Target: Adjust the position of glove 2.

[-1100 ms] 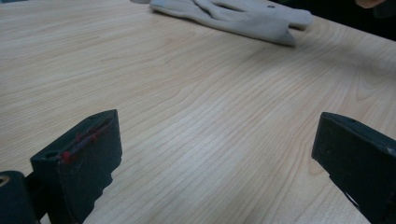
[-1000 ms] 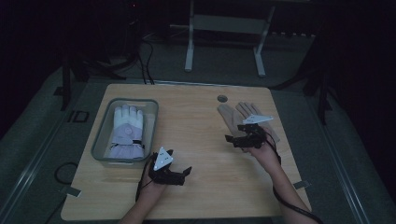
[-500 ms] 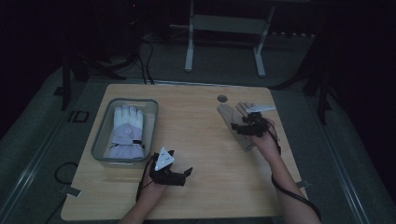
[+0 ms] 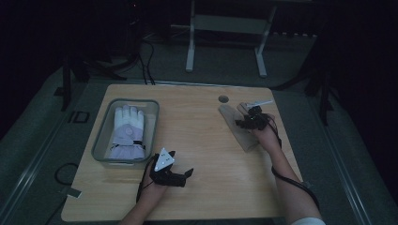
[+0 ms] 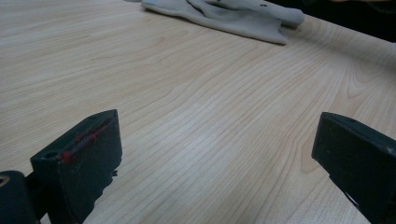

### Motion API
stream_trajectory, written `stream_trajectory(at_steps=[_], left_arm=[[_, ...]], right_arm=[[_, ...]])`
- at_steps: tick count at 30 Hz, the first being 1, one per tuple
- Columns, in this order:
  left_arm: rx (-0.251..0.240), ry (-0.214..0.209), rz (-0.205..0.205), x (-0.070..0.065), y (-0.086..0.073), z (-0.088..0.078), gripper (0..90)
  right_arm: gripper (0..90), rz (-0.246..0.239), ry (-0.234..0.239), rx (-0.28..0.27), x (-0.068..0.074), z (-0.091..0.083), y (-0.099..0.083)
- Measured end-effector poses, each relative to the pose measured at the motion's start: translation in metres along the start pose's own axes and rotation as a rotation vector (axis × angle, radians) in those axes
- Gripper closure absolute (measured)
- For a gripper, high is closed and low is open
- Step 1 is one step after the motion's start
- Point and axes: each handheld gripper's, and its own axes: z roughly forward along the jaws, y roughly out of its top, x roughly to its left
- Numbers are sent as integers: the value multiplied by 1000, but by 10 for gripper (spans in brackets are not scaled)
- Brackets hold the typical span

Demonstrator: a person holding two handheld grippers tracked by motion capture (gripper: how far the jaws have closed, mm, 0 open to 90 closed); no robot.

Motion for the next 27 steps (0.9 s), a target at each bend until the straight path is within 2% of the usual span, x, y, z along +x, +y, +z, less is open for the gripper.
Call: stream_trajectory(at_steps=[2, 6, 8, 10, 15, 18, 22, 27], left_arm=[[-3, 11, 1, 0, 0, 0, 19], [-12, 11, -4, 0, 0, -1, 19], [-11, 12, -7, 1, 0, -1, 19], [-7, 13, -7, 1, -1, -1, 19], [-8, 23, -4, 1, -1, -1, 19], [-6, 24, -5, 1, -1, 0, 19], [-8, 31, 7, 1, -1, 0, 19], [-10, 28, 8, 1, -1, -1, 19]], right_arm=[[440, 9, 8, 12, -1, 5, -4], [447, -13, -2, 54, -3, 17, -18], [479, -12, -1, 47, -3, 16, -19], [520, -50, -16, 55, 0, 16, -19], [644, -62, -5, 59, 4, 16, -19], [750, -51, 1, 67, 6, 15, -18], [789, -19, -5, 90, 9, 13, -17], [805, 48, -20, 77, 15, 9, -20]])
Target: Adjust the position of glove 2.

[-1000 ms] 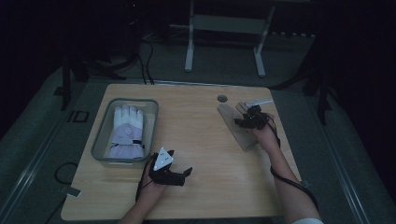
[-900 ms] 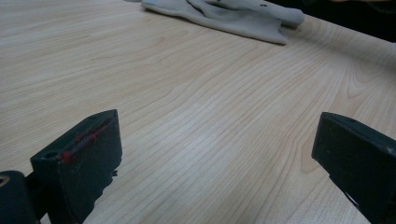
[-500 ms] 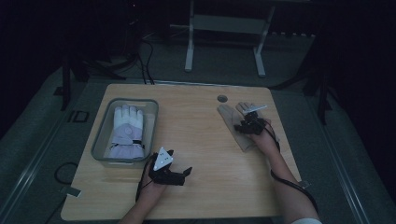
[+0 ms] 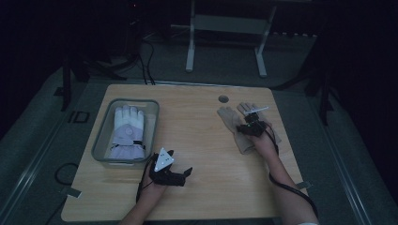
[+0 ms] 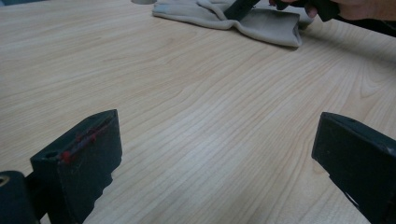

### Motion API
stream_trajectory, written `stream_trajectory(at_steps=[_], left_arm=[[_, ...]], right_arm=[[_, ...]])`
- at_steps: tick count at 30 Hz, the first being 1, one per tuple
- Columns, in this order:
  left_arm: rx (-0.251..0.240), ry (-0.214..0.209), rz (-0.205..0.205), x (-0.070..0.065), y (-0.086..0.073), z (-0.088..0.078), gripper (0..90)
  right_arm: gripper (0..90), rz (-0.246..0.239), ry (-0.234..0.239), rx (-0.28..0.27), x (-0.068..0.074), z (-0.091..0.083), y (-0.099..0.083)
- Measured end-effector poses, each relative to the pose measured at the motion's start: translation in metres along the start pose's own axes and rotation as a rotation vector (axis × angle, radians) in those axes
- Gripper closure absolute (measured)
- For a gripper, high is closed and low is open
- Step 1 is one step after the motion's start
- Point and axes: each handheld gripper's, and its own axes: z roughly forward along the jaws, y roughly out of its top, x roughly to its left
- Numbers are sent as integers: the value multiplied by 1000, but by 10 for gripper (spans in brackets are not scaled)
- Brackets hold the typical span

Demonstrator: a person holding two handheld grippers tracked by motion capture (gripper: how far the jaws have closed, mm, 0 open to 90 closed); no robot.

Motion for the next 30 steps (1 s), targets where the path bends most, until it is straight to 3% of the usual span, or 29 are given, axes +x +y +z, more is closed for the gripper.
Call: stream_trajectory(at_steps=[7, 11, 21, 27, 30], left_arm=[[0, 5, 1, 0, 0, 0, 19], [-1, 5, -3, 0, 0, 0, 19], [-6, 9, -3, 0, 0, -1, 19], [-17, 14, 1, 0, 1, -3, 19], [-23, 13, 2, 0, 2, -4, 19]], right_arm=[[810, 75, 4, -37, 12, -8, -5], [810, 79, 26, -67, 25, -14, -2], [816, 71, 66, -167, 67, -40, 27], [815, 151, 65, -240, 91, -54, 43], [814, 163, 74, -296, 106, -59, 45]])
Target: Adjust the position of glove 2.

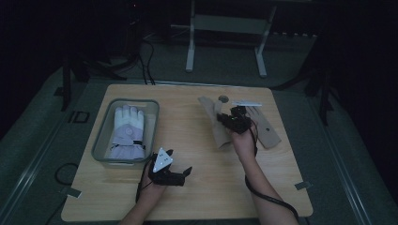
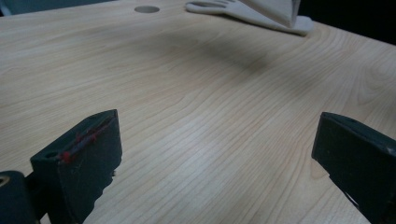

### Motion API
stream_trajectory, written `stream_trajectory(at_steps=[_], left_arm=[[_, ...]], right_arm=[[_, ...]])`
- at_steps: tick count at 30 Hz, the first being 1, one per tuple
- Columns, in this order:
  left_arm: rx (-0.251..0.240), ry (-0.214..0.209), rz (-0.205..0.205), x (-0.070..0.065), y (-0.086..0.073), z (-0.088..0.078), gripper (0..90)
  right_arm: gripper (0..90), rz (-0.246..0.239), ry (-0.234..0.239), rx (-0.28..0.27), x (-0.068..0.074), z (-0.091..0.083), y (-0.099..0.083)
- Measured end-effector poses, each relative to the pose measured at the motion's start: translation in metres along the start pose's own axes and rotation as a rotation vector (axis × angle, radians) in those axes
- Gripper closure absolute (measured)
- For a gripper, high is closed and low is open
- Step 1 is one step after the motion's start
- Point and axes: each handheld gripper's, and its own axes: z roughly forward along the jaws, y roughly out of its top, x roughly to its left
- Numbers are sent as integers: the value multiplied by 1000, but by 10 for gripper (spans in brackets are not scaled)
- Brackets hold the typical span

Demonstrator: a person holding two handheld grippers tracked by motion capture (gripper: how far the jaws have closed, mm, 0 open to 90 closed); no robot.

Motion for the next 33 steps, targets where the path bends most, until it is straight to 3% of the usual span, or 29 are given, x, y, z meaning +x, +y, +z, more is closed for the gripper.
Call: stream_trajectory(at_steps=[4, 6, 9, 11, 13, 17, 19, 22, 29, 33], left_arm=[[-11, 5, -2, 1, 1, -2, 19], [-18, 9, -7, 1, 1, -3, 19], [-17, 7, -6, 1, 1, -3, 19], [-14, 3, -2, 1, 1, -3, 19], [-8, 1, 4, 1, 1, -2, 19], [-6, -1, 3, 0, 1, -1, 19], [8, -11, 8, -1, 1, 0, 19], [13, -9, 20, -2, 1, 0, 19], [14, -8, 18, -2, 1, 1, 19], [14, -7, 16, -1, 1, 1, 19]], right_arm=[[814, -30, -17, -11, 19, 4, -7], [814, 5, -14, -6, 21, 9, -13], [815, 42, -49, -5, 21, 15, -24], [815, 96, -54, -5, 16, 17, -31], [814, 78, -78, 7, 16, 20, -38], [814, 128, -88, 35, 13, 28, -50], [810, 150, -92, 82, 13, 39, -62], [784, 150, -95, 106, 14, 45, -70], [588, 143, -71, 143, 17, 55, -83], [559, 114, -64, 145, 22, 53, -85]])
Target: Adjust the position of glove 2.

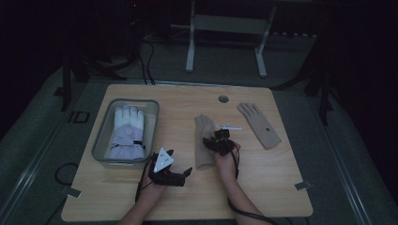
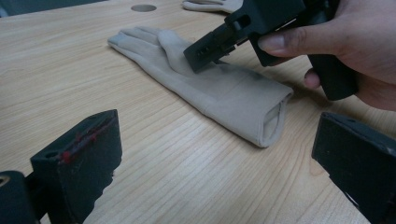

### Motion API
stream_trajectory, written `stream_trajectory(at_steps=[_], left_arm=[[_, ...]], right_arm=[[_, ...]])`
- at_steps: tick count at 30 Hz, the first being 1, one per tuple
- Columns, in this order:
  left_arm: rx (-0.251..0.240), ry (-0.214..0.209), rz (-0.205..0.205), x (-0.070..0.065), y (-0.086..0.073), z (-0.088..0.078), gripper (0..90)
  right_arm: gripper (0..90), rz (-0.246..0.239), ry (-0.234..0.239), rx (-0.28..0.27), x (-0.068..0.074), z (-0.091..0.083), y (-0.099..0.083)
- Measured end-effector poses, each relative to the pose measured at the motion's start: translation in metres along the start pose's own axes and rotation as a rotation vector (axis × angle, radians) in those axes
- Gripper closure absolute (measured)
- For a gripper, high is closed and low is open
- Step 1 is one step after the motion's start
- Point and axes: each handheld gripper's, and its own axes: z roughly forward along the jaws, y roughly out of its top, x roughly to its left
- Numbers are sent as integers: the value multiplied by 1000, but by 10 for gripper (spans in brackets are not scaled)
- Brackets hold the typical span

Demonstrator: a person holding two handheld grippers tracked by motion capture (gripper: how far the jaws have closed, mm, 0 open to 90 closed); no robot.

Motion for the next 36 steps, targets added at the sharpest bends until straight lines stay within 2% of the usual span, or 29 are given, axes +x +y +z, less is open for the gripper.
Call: stream_trajectory(at_steps=[3, 6, 9, 14, 15, 18, 22, 26, 29, 35, 36], left_arm=[[1, -1, 2, 0, 0, 0, 19], [1, -3, 1, 0, 0, 0, 19], [-2, -5, 1, 0, 0, 0, 19], [-6, -7, -11, 2, 0, -1, 19], [-6, -7, -12, 2, 0, -1, 19], [-7, -6, -12, 2, 0, 0, 19], [-3, -7, -15, 2, -1, 1, 19], [1, -8, -17, 2, -1, 1, 19], [-2, -5, -16, 3, -1, 1, 19], [-3, -6, -22, 3, -1, 0, 19], [-3, -8, -23, 3, -1, 0, 19]], right_arm=[[526, -24, 1, -1, 4, -1, -4], [530, -34, 10, 6, 8, -3, -6], [507, -39, 13, 5, 7, -5, -3], [462, -96, 25, -11, 2, -16, 7], [451, -120, 28, -12, 0, -18, 10], [442, -173, 39, -6, -8, -24, 17], [442, -192, 67, -12, -20, -33, 27], [442, -230, 66, -24, -28, -41, 36], [443, -286, 43, -37, -38, -49, 46], [445, -329, 18, -54, -62, -62, 57], [446, -342, 1, -58, -66, -65, 58]])
